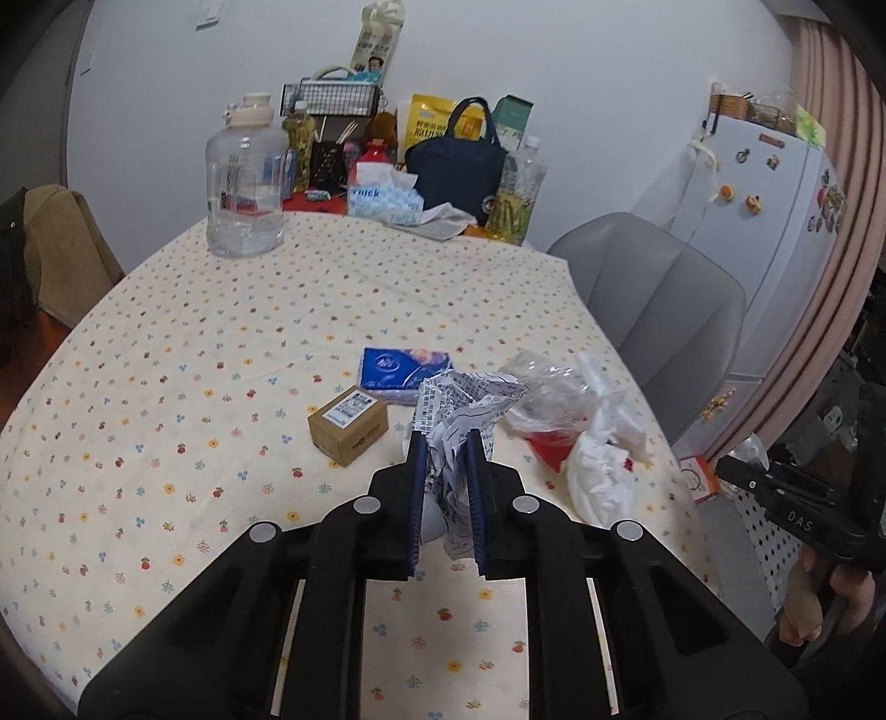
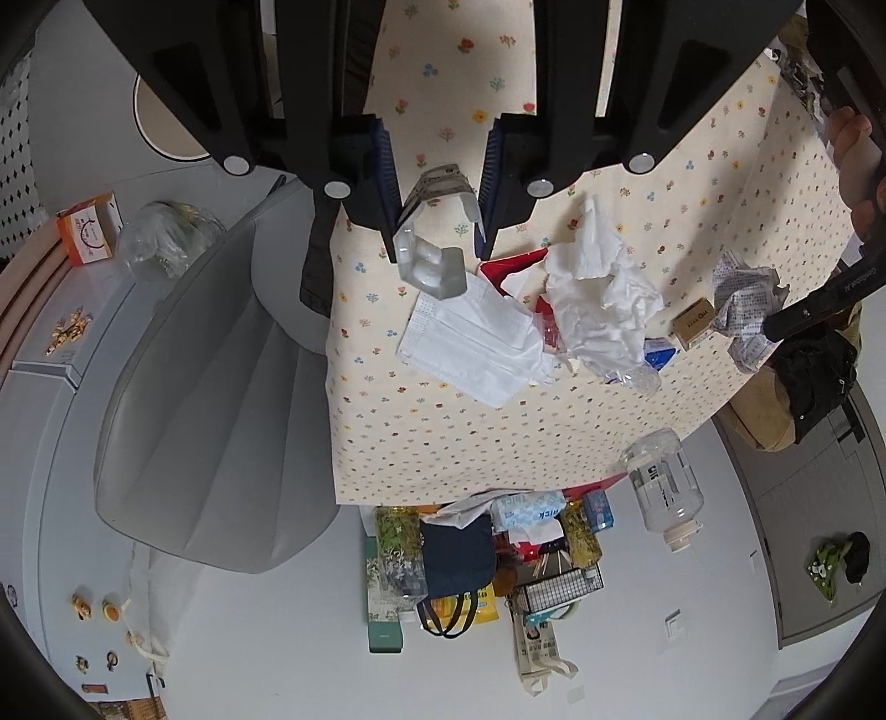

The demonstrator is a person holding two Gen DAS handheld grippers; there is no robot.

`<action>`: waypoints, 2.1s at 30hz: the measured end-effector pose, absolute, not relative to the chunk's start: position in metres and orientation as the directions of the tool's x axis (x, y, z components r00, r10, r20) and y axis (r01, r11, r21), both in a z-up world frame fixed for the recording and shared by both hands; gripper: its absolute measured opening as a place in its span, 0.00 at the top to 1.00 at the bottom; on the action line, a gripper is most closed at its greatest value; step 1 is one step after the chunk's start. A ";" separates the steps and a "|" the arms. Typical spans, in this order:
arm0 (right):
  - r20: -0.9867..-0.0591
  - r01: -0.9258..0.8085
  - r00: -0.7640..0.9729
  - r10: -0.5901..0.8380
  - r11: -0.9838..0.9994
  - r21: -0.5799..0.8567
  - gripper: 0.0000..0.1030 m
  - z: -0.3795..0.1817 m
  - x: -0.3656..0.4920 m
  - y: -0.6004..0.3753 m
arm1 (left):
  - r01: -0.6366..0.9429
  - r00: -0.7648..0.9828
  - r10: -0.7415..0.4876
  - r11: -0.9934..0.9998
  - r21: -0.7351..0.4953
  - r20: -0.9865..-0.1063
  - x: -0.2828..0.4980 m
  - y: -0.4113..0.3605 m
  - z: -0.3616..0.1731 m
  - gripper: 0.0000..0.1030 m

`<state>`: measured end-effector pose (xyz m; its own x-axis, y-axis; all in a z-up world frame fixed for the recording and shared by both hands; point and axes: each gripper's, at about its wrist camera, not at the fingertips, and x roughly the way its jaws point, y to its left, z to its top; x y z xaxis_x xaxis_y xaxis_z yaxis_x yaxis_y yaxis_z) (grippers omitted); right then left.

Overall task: Collect trash
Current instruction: 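Carry the foil in the left gripper and blister in the right toward the wastebasket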

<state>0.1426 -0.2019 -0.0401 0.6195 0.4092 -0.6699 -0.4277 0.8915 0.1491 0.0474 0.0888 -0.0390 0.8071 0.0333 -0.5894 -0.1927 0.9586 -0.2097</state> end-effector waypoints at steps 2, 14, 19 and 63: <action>-0.664 -0.420 0.627 0.407 0.895 0.152 0.75 -0.036 0.141 -0.207 | -0.183 0.816 0.030 0.961 -0.209 -0.578 0.045 0.085 -0.032 0.86; -0.631 -0.343 0.679 0.374 0.922 0.178 0.75 -0.020 0.131 -0.252 | -0.081 0.854 -0.029 0.979 -0.189 -0.519 0.047 0.043 -0.002 0.86; -0.630 -0.292 0.694 0.350 0.936 0.197 0.74 -0.021 0.133 -0.275 | -0.029 0.855 -0.068 0.984 -0.177 -0.514 0.057 0.020 0.001 0.87; -0.715 0.155 0.683 0.151 0.926 0.344 0.22 -0.147 0.181 -0.479 | 0.349 0.633 -0.355 0.924 -0.156 -0.688 0.209 -0.219 -0.056 0.87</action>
